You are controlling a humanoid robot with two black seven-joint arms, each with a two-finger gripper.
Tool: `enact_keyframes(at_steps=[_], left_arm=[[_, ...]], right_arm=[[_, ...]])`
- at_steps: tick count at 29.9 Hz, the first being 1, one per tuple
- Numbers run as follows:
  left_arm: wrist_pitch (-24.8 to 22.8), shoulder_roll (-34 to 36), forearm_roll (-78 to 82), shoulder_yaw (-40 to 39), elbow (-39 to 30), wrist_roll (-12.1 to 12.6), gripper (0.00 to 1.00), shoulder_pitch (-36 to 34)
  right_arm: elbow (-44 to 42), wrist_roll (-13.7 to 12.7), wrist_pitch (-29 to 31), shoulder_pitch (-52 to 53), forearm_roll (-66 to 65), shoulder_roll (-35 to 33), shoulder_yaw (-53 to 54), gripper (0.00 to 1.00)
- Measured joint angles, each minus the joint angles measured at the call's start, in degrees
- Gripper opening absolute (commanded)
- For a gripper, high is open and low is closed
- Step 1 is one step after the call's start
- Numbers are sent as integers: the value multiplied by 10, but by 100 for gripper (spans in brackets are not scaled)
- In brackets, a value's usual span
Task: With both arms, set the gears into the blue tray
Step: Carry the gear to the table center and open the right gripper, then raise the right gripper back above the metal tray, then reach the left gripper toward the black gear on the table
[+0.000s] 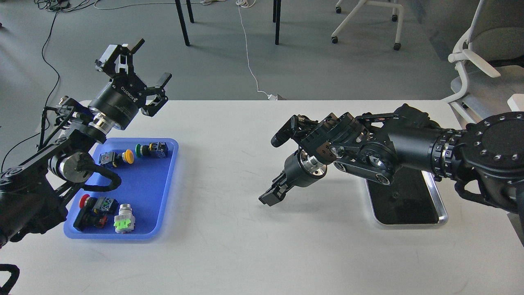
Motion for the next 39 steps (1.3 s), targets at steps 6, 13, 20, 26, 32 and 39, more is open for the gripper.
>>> enact_keyframes(at_steps=[6, 13, 20, 26, 32, 39], left_arm=[[0, 7, 40, 2, -2, 0, 100, -1], [0, 5, 106, 3, -5, 0, 100, -1], [0, 5, 253, 1, -72, 0, 100, -3], [3, -1, 495, 2, -171, 0, 100, -3], [42, -28, 797, 15, -217, 0, 100, -24], [110, -62, 1067, 134, -219, 0, 99, -93]], right_arm=[[11, 0, 3, -5, 138, -100, 82, 98], [13, 0, 7, -112, 432, -220, 215, 98], [-1, 0, 16, -257, 645, -276, 381, 99], [-50, 0, 16, -349, 718, -272, 486, 99], [-60, 0, 16, -391, 734, -263, 518, 99], [-62, 0, 16, -395, 735, -268, 535, 99]])
